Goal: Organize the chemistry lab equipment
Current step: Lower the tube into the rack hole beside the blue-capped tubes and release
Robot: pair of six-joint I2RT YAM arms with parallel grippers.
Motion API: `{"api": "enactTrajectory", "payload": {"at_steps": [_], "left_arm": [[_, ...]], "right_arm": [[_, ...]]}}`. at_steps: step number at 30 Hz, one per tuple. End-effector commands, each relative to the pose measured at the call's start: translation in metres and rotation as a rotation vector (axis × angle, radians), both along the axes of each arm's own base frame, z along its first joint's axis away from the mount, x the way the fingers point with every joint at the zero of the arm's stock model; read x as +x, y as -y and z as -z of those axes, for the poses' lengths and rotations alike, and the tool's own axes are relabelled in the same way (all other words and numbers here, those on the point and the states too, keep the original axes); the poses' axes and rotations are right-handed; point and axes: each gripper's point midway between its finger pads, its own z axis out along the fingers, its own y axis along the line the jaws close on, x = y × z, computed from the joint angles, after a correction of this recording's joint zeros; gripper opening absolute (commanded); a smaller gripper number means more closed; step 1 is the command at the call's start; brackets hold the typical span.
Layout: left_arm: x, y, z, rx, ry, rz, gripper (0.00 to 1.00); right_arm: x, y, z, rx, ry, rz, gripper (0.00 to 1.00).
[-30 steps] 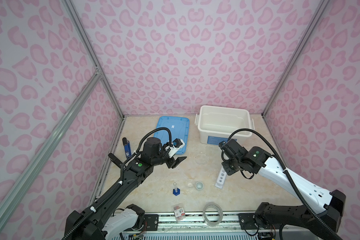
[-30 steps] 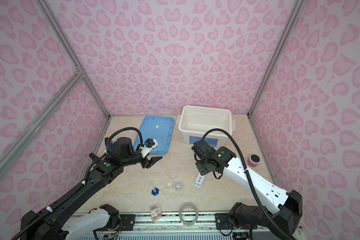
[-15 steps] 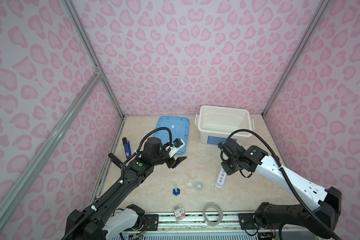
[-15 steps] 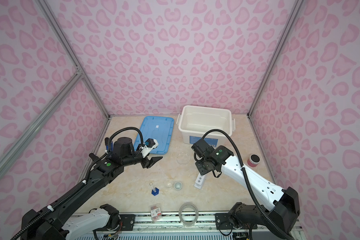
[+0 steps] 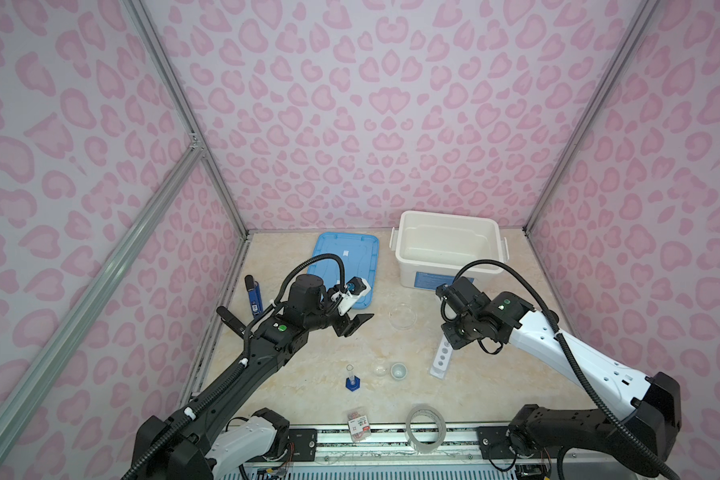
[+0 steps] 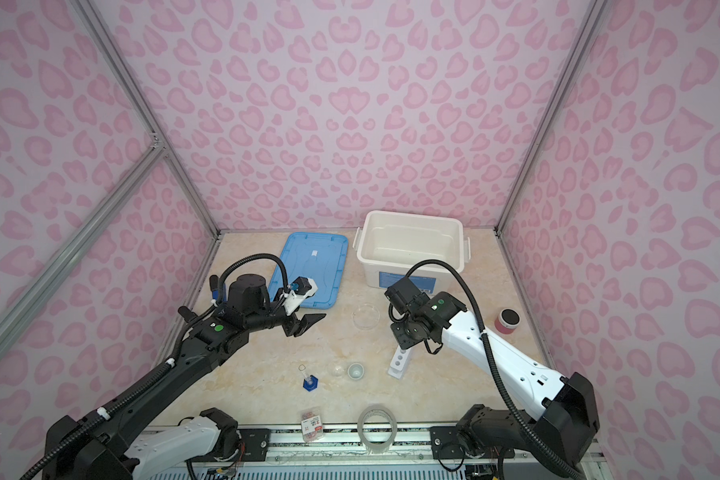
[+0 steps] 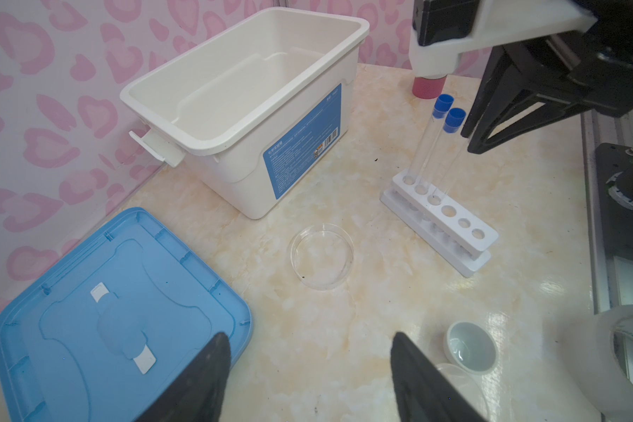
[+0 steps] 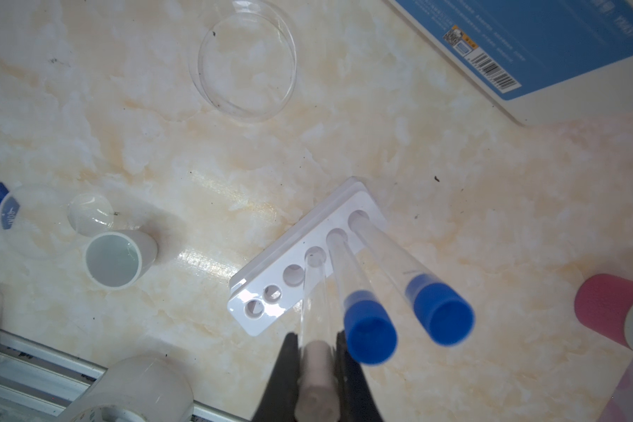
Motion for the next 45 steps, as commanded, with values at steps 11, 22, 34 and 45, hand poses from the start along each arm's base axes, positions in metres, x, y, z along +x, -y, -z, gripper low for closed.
{"api": "enactTrajectory", "payload": {"at_steps": [11,22,34,45], "left_arm": [[0.002,-0.001,-0.008,-0.013,0.033,-0.011,0.71],[0.003,0.0,-0.007,-0.011,0.029,-0.009,0.71],[0.003,0.0,-0.008,-0.01,0.031,-0.009,0.71],[0.003,0.0,-0.01,-0.012,0.037,-0.01,0.71]], "right_arm": [[-0.002,-0.001,0.008,0.004,-0.023,-0.007,0.12],[-0.003,0.001,0.005,0.005,-0.019,-0.002,0.2],[-0.004,-0.001,-0.004,0.024,-0.007,-0.011,0.31],[-0.003,-0.004,-0.023,0.051,0.018,-0.028,0.34]]}}
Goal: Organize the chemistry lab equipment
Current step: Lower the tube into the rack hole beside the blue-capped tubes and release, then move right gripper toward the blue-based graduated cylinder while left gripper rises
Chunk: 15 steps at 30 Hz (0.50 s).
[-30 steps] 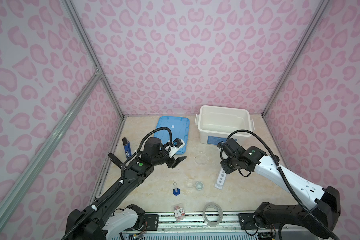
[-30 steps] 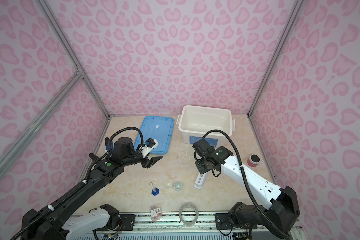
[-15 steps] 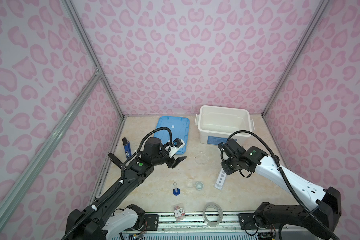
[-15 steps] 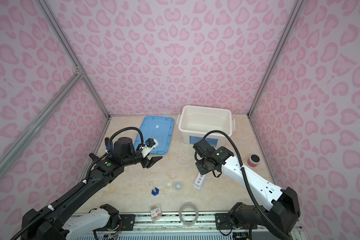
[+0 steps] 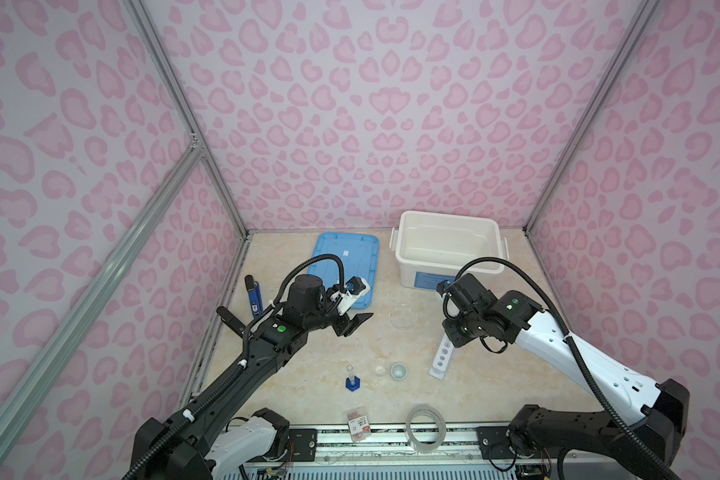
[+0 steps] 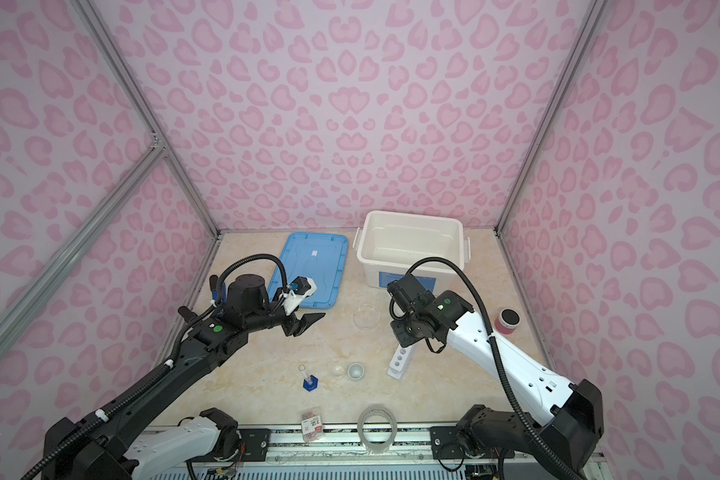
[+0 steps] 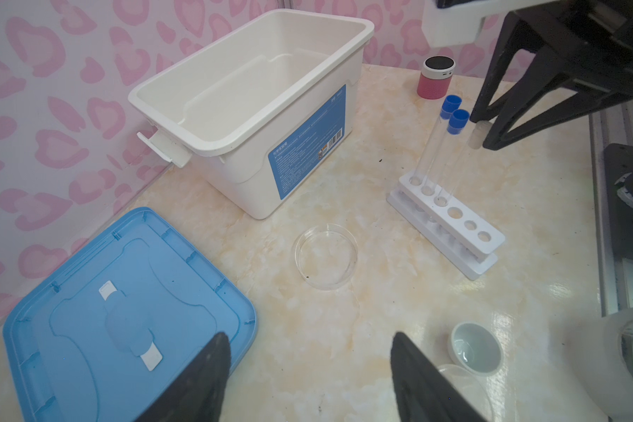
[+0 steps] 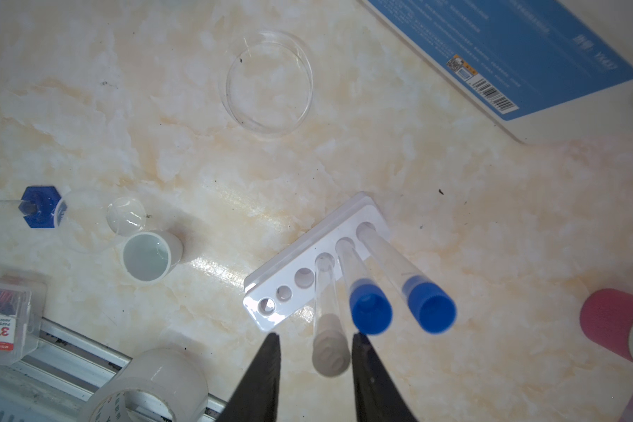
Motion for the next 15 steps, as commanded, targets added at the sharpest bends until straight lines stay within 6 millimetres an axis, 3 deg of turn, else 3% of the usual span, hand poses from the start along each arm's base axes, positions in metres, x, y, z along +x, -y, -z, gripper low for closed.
{"api": "enactTrajectory", "payload": {"at_steps": [1,8,15], "left_arm": [[0.002,0.001,-0.009,-0.016,0.027,0.003,0.71],[0.002,0.0,-0.016,-0.028,0.049,-0.007,0.71],[0.005,-0.008,-0.032,-0.054,0.103,-0.057,0.71]], "right_arm": [[-0.003,0.001,-0.005,-0.004,-0.004,-0.012,0.34],[-0.001,-0.006,-0.028,0.003,0.042,-0.04,0.35],[-0.001,-0.029,-0.05,0.057,0.138,-0.126,0.37]]}}
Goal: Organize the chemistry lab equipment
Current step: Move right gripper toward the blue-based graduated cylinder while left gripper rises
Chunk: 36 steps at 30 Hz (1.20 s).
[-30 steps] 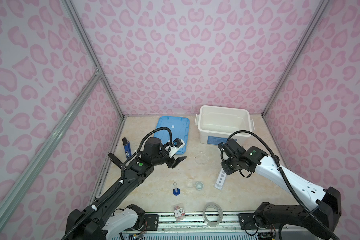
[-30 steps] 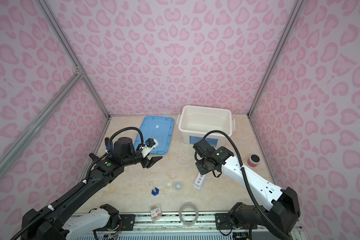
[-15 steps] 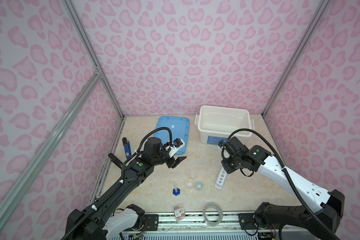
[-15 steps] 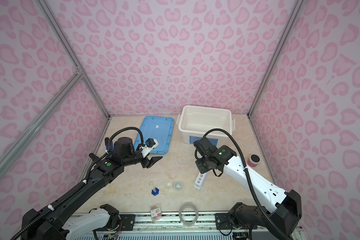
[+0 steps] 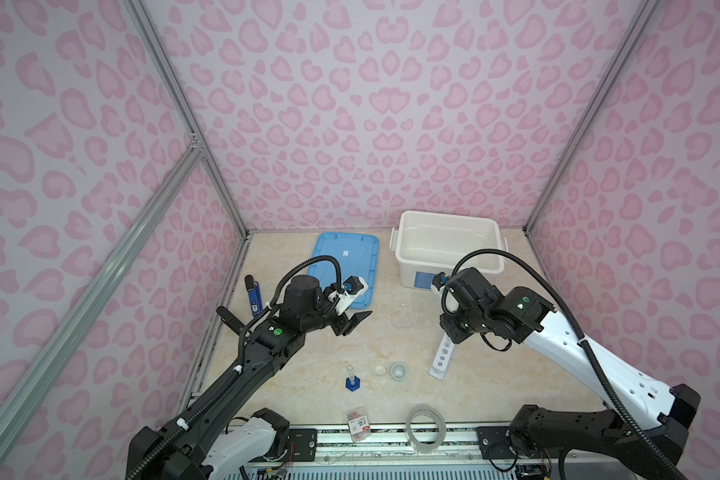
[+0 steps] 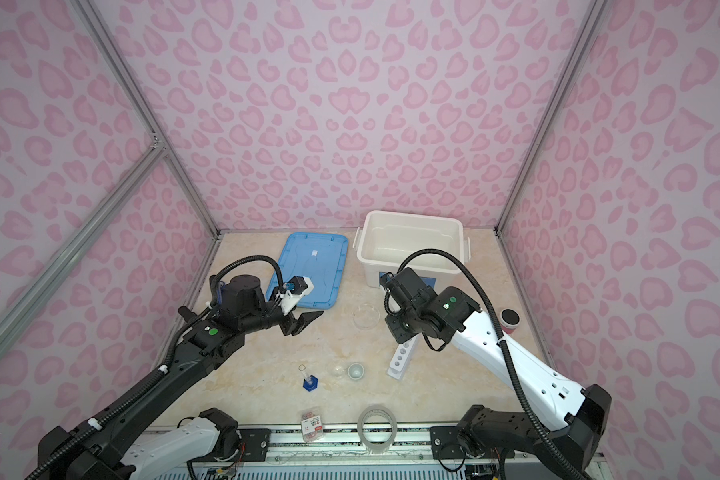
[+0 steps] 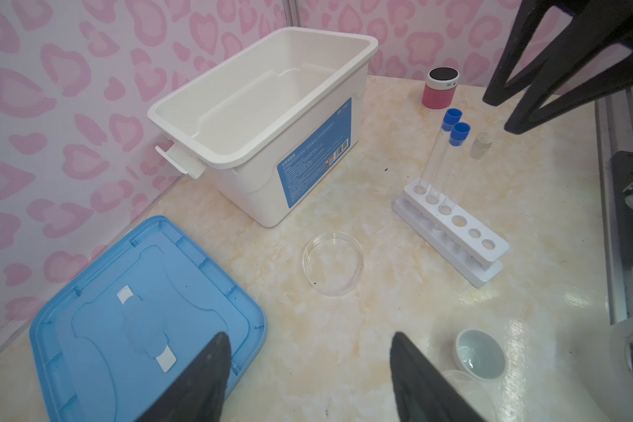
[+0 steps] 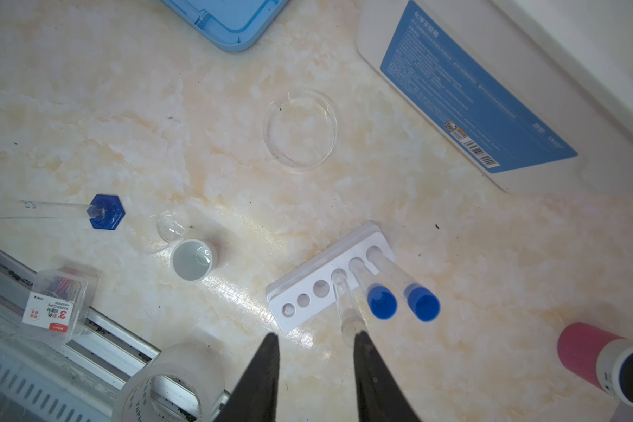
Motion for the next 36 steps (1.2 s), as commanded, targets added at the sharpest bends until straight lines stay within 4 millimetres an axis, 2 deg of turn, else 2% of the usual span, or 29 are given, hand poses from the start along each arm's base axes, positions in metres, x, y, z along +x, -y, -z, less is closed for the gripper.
{"api": "enactTrajectory", "payload": {"at_steps": [1,7,12,18,22,29,36], "left_arm": [[0.007,-0.003,-0.018,-0.042,0.055,-0.04,0.71],[0.019,-0.021,-0.041,-0.106,0.068,-0.173,0.71],[0.031,-0.047,-0.057,-0.199,0.085,-0.331,0.71],[0.033,-0.077,-0.079,-0.352,0.095,-0.467,0.77],[0.033,-0.097,-0.081,-0.432,0.065,-0.558,0.79],[0.03,-0.13,-0.078,-0.504,0.029,-0.708,0.94],[0.03,-0.146,-0.074,-0.431,0.05,-0.762,0.98]], "right_arm": [[0.004,-0.009,-0.009,0.024,0.062,-0.036,0.37],[-0.003,-0.037,-0.017,0.139,0.133,-0.138,0.43],[-0.021,-0.053,0.008,0.085,0.128,-0.252,0.46],[-0.04,-0.093,0.014,0.209,0.171,-0.388,0.48],[-0.048,-0.118,0.022,0.279,0.181,-0.459,0.49],[-0.058,-0.156,0.052,0.329,0.182,-0.531,0.51],[-0.066,-0.189,0.072,0.328,0.196,-0.596,0.52]]}}
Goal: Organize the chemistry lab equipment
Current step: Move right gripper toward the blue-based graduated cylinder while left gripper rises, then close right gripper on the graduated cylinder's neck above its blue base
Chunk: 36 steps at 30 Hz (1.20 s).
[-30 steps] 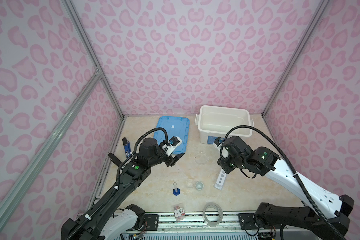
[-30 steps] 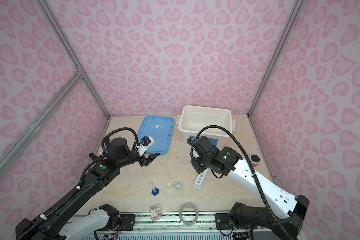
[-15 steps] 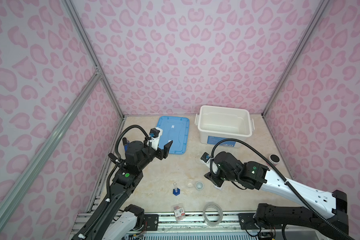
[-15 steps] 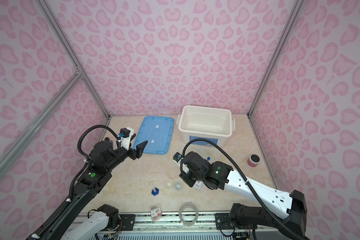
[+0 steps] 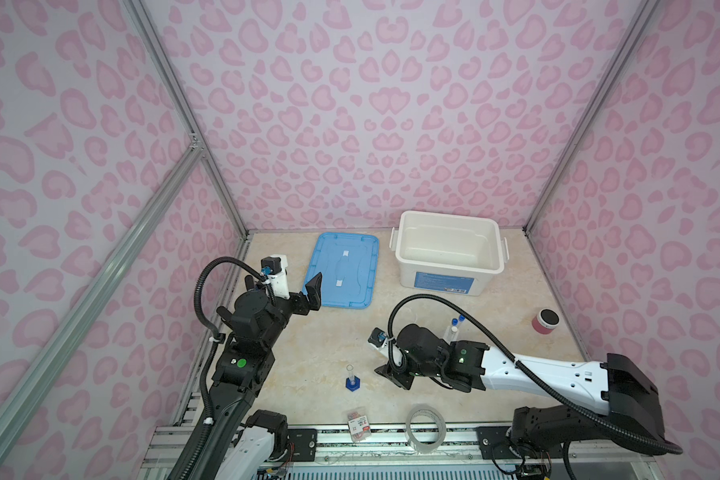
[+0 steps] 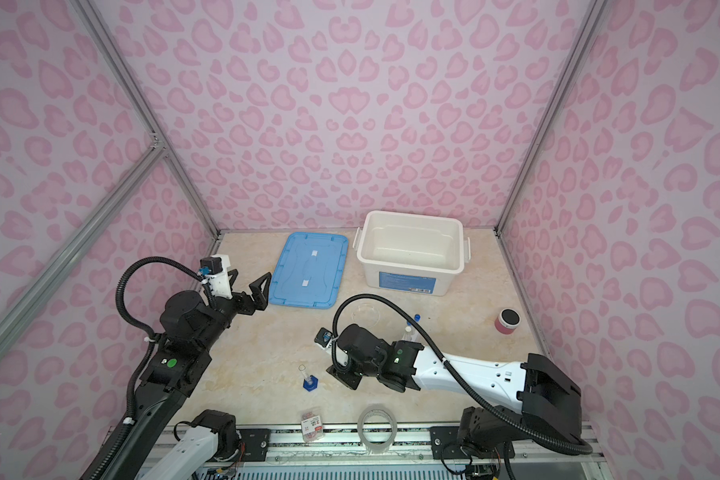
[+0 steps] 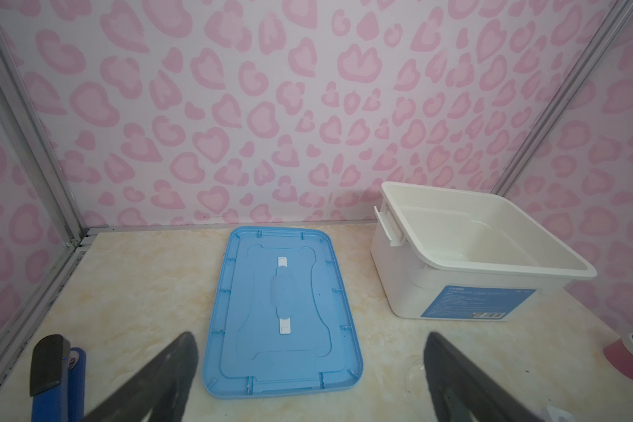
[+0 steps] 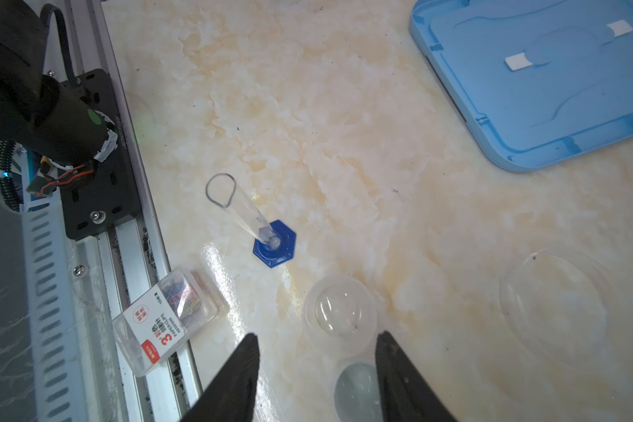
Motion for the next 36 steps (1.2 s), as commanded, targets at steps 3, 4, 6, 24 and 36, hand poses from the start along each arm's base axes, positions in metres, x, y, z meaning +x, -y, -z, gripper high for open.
{"api": "enactTrajectory", "payload": {"at_steps": [3,4,6,24,36], "left_arm": [[-0.004,-0.001,-0.003,0.052,0.017,0.017,0.98],[-0.005,0.001,-0.001,0.064,0.018,0.032,0.98],[-0.008,0.008,0.001,0.091,0.02,0.075,0.98],[-0.012,0.03,0.034,0.17,-0.023,0.231,0.95],[-0.012,0.029,0.034,0.177,-0.019,0.222,0.95]], "right_arm": [[0.002,-0.03,-0.005,0.083,0.057,-0.044,0.52],[0.002,-0.034,-0.004,0.086,0.059,-0.053,0.52],[0.0,-0.042,-0.001,0.091,0.053,-0.078,0.52],[-0.012,-0.074,0.017,0.126,-0.01,-0.194,0.41],[-0.007,-0.082,0.022,0.118,-0.013,-0.182,0.33]]}}
